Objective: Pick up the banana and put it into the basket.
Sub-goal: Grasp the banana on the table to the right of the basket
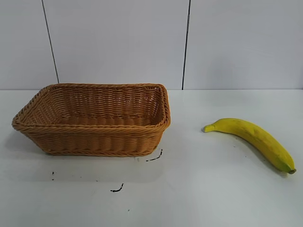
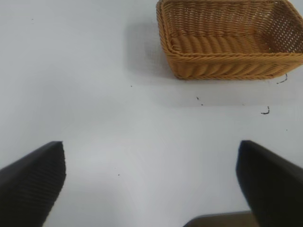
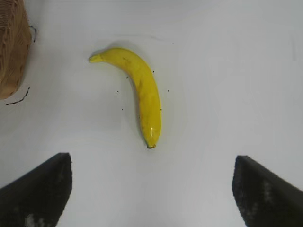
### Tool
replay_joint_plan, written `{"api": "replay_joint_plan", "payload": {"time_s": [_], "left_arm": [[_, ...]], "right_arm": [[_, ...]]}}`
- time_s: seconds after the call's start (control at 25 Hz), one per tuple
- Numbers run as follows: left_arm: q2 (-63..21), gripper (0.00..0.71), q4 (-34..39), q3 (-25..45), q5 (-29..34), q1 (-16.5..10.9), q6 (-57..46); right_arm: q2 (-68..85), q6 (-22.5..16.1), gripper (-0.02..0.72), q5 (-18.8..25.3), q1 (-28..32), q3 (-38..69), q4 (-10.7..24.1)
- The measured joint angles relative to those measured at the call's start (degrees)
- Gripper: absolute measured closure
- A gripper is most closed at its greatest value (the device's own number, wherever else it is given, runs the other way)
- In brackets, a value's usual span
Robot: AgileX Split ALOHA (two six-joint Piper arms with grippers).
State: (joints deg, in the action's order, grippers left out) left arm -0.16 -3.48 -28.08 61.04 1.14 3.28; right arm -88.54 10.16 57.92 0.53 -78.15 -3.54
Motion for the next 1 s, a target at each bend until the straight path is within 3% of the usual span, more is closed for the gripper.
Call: {"api": "replay_joint_plan", "payload": {"time_s": [0.16, 0.28, 0.56, 0.8, 1.0], "left_arm": [[0.0, 0.015, 0.0, 0.0, 0.0, 0.0, 0.0], [0.0, 0.015, 0.0, 0.0, 0.0, 0.0, 0.0], [0.0, 0.015, 0.0, 0.0, 0.0, 0.0, 0.0], [0.0, 0.015, 0.0, 0.0, 0.0, 0.0, 0.0], [0.0, 0.015, 0.0, 0.0, 0.0, 0.0, 0.0]], "right_arm": [[-4.2, 9.0, 0.048, -0.1, -1.3, -1.7, 0.1], [-5.9, 12.4, 0.048, -0.5, -3.7, -1.7, 0.9], [-9.5, 9.9, 0.048, -4.4, -5.4, -1.7, 2.6], [-14.6, 10.6, 0.048, -5.5, -5.4, -1.7, 2.6], [-21.0, 10.6, 0.048, -10.4, -5.4, -1.7, 2.6]]}}
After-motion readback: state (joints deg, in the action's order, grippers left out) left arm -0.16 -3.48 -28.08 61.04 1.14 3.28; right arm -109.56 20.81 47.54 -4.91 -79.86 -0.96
